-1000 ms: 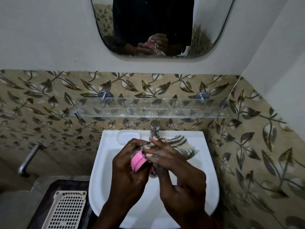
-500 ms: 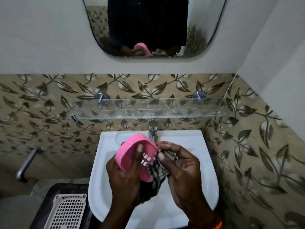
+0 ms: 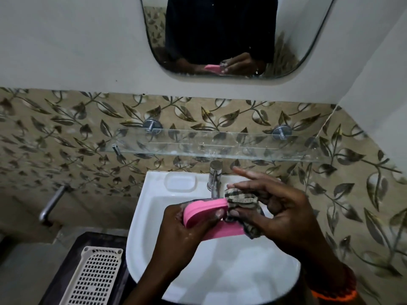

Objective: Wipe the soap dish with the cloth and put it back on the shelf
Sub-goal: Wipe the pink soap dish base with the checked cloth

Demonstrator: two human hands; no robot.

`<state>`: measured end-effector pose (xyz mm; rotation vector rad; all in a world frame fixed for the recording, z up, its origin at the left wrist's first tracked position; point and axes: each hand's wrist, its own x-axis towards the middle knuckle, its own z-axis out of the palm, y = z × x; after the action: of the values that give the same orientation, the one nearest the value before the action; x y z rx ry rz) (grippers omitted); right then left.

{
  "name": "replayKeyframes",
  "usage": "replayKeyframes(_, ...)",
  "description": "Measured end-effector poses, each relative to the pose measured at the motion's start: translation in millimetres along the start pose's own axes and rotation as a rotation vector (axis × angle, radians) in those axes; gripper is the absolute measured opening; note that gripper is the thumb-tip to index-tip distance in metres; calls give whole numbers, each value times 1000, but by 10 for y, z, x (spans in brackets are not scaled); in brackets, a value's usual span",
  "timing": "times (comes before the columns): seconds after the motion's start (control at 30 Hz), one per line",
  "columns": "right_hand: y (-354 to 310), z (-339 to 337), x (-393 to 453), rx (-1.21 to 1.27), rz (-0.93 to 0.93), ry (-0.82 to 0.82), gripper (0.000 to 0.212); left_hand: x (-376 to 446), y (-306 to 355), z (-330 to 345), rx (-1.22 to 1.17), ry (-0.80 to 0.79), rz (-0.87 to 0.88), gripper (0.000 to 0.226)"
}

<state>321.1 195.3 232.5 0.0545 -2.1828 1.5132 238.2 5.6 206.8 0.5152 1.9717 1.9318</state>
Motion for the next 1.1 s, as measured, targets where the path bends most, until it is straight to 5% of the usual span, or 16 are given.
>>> replayKeyframes(0.2, -51, 198, -31, -77, -116, 245, 14, -33, 92, 80, 40, 140, 111, 9)
replayKeyframes(0.4, -189, 737, -157, -315, -266, 273, 11, -58, 114, 166, 63, 107, 216, 11)
replayKeyframes(0.57, -103, 739, -202, -496, -440, 256, 18, -59, 55, 155, 75, 94, 271, 37)
replayKeyframes(0.67, -46, 657, -168, -409, -326, 417, 14, -66, 51, 129, 9, 141, 221, 23)
replayKeyframes(0.8, 31, 587, -138, 119, 16, 555, 10, -129, 78, 129, -30, 187, 147, 22)
replayKeyframes(0.93, 33, 622, -176, 632, 250, 598, 42, -126, 65, 109, -93, 187, 89, 16)
replayKeyframes(1.03, -17, 633, -229, 302, 154, 584, 12, -83, 72, 54, 19, 103, 131, 17)
replayKeyframes(1.1, -10, 644, -263, 57, 43, 516, 14, -74, 86, 34, 80, 35, 163, 26)
